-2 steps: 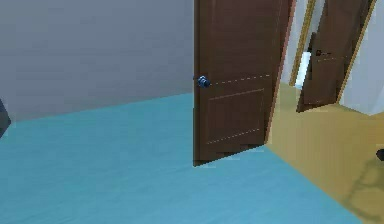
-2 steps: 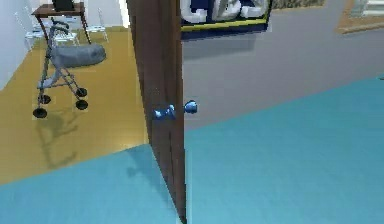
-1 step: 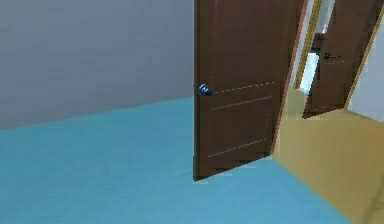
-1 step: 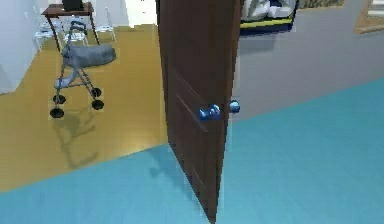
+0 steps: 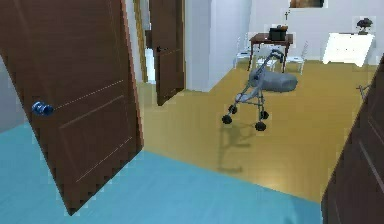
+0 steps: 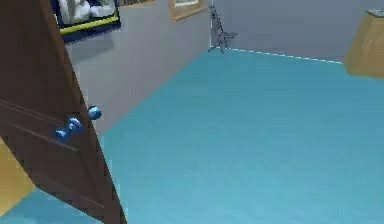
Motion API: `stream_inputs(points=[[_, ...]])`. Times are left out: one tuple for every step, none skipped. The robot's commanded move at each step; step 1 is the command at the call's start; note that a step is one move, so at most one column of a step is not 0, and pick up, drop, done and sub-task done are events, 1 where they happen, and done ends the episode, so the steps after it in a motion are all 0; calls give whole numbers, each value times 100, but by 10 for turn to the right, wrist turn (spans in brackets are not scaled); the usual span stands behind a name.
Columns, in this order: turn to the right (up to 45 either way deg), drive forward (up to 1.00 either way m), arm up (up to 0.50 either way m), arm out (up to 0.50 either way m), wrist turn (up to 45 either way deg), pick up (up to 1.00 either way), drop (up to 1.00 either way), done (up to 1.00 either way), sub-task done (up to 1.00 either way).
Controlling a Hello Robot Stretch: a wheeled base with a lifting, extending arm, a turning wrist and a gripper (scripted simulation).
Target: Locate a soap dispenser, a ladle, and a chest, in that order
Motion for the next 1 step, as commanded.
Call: stream_inputs(points=[[0, 100, 0, 0, 0, 0, 0, 0, 0]])
